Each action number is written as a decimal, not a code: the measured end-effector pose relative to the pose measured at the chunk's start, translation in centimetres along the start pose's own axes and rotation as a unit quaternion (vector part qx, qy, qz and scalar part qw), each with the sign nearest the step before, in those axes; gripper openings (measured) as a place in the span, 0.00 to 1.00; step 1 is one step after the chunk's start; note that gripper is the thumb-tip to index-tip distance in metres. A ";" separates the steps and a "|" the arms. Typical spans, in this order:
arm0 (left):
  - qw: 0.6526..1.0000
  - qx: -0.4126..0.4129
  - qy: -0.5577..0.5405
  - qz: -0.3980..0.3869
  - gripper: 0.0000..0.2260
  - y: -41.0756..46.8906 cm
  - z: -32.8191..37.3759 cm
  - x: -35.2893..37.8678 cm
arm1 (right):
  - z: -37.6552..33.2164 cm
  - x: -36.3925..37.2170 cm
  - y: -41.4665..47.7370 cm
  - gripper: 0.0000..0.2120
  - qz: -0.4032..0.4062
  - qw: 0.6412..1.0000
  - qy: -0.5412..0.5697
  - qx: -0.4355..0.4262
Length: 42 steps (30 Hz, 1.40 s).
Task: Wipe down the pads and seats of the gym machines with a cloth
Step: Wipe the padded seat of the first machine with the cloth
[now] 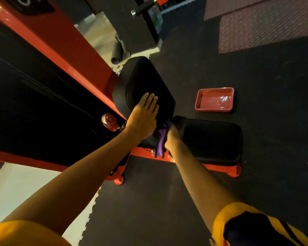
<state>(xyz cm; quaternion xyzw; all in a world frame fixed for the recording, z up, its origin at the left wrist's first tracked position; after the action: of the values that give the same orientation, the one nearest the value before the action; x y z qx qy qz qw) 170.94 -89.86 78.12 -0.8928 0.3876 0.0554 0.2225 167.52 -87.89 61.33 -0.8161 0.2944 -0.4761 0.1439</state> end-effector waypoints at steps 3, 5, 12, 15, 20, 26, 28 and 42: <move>0.999 -0.009 -0.031 -0.003 0.29 -0.8 0.4 0.0 | 0.3 1.2 -1.6 0.19 0.025 0.997 -0.041 -0.061; 0.999 -0.010 -0.044 -0.028 0.29 -1.2 0.9 -0.4 | -0.3 1.5 -4.0 0.13 0.010 0.987 -0.127 -0.097; 0.968 -0.021 -0.247 -0.046 0.26 -4.3 2.9 -1.6 | -2.2 -0.5 -8.3 0.08 -0.081 0.890 -0.396 -0.210; 0.874 -0.069 -0.479 -0.040 0.27 -7.2 3.5 -2.8 | -2.4 -1.5 -10.9 0.06 -0.108 0.847 -0.448 -0.264; 0.638 -0.193 -0.744 -0.045 0.25 -10.6 3.8 -2.5 | -1.5 -2.4 -14.1 0.17 -0.204 0.816 -0.464 -0.278; 0.403 -0.270 -0.874 0.004 0.26 -19.0 6.8 -2.6 | -0.5 -3.7 -20.2 0.32 -0.321 0.707 -0.588 -0.228; 0.388 -0.291 -0.874 0.012 0.22 -21.8 8.1 -3.1 | 0.1 -4.5 -21.8 0.34 -0.357 0.682 -0.610 -0.191; 0.397 -0.424 -0.814 -0.023 0.22 -42.3 15.6 -8.5 | 3.9 -3.7 -35.1 0.32 -0.573 0.472 -0.648 -0.173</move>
<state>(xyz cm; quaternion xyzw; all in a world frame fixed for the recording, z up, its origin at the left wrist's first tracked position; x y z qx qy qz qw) 196.48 -51.93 81.48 -0.4126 -0.0711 0.9077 0.0262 181.57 -58.22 74.85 -0.8869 -0.3391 0.2726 -0.1556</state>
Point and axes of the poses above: each hand's wrist, its own y-axis towards the middle knuckle, its own x-axis out of the palm, z = x × y, the point moved 2 cm from there along y, towards the middle knuckle, and after that the axes turned 14 degrees about -z, right-handed, at the moved point
